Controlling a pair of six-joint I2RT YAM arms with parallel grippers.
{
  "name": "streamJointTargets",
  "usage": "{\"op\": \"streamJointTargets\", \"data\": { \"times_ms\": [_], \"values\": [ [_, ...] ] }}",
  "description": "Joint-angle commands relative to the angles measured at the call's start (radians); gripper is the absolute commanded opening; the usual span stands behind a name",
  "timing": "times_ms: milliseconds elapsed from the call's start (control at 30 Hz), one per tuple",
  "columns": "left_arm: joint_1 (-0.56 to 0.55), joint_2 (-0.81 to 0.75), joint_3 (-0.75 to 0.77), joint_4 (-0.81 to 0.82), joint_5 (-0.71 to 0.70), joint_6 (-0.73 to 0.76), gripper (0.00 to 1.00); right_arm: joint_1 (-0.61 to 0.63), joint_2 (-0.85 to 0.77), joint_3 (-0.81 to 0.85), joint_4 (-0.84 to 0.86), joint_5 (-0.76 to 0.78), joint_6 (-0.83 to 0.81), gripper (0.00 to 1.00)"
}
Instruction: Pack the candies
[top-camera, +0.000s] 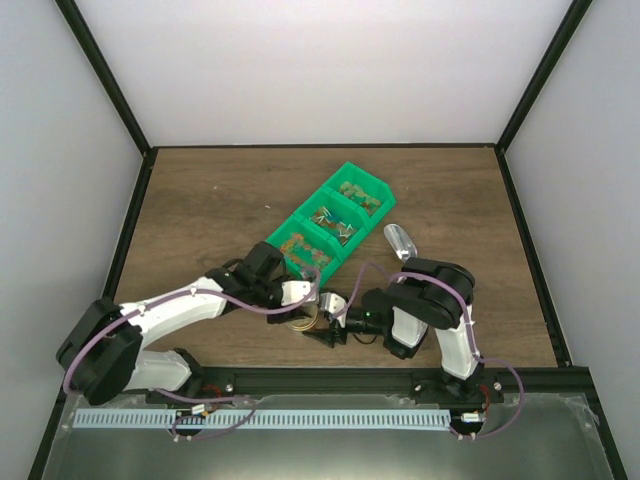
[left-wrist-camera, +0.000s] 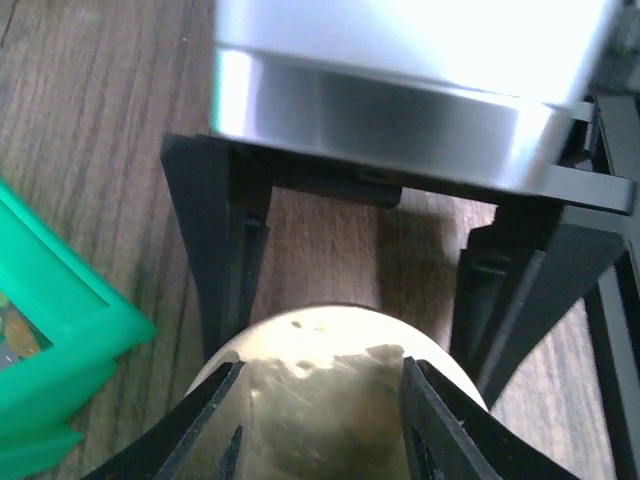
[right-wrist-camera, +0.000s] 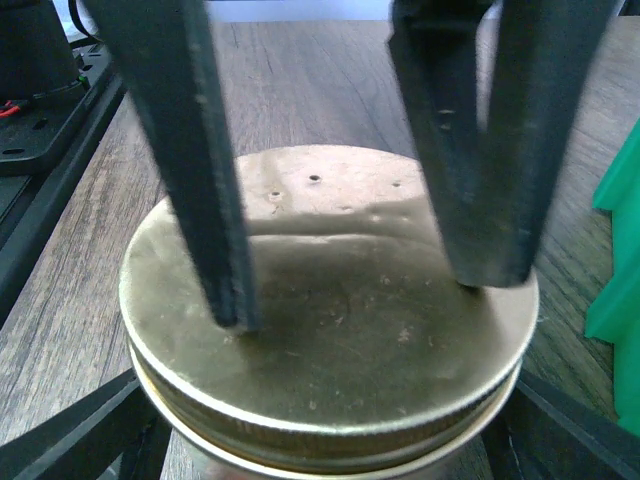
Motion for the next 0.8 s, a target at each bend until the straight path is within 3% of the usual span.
{"op": "streamJointTargets", "data": {
  "times_ms": [0,133,200,333,467,567,767],
  "values": [
    [-0.005,0.072,0.022,-0.037,-0.031,0.088,0.42,0.008,0.000,0.001,-0.002,0.011,-0.012,0.81],
    [-0.004,0.076,0.019,-0.121,-0.040,0.183,0.38,0.008,-0.003,-0.004,-0.002,0.009,-0.011,0.81],
    [0.003,0.052,0.027,-0.122,-0.024,0.172,0.43,0.007,0.000,-0.003,-0.002,0.005,-0.009,0.83],
    [0.026,0.014,0.062,-0.097,0.004,0.092,0.77,0.008,0.005,-0.001,0.003,0.007,-0.003,0.92],
    [0.028,-0.038,0.048,-0.071,0.001,0.051,0.94,0.008,0.011,-0.002,0.018,0.013,-0.001,0.99],
    [0.028,-0.075,0.018,-0.067,-0.009,0.048,1.00,0.008,0.020,0.007,0.021,0.012,-0.001,1.00],
    [0.028,-0.094,0.002,-0.104,-0.041,0.036,1.00,0.009,0.061,0.048,0.031,-0.012,0.009,1.00]
  ]
}}
